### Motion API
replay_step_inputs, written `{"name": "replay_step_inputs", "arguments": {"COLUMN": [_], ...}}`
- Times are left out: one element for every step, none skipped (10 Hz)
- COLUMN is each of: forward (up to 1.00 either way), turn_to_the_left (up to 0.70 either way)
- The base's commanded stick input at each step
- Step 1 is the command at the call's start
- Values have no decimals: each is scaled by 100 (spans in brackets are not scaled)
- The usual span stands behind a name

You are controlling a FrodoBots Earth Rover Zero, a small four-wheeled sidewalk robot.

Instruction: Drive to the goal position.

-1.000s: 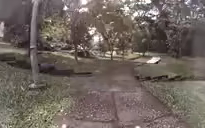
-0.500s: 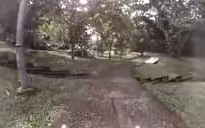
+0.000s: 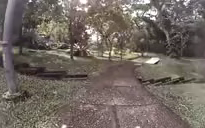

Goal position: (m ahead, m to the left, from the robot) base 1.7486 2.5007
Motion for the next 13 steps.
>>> {"name": "replay_step_inputs", "arguments": {"forward": [50, 50, 50, 50, 50, 50, 50, 50, 50, 50, 50, 50, 50], "turn_to_the_left": [0, -21, -43, 0, -4, -48, -20, -7, 0, 0, 0, 0, 0]}}
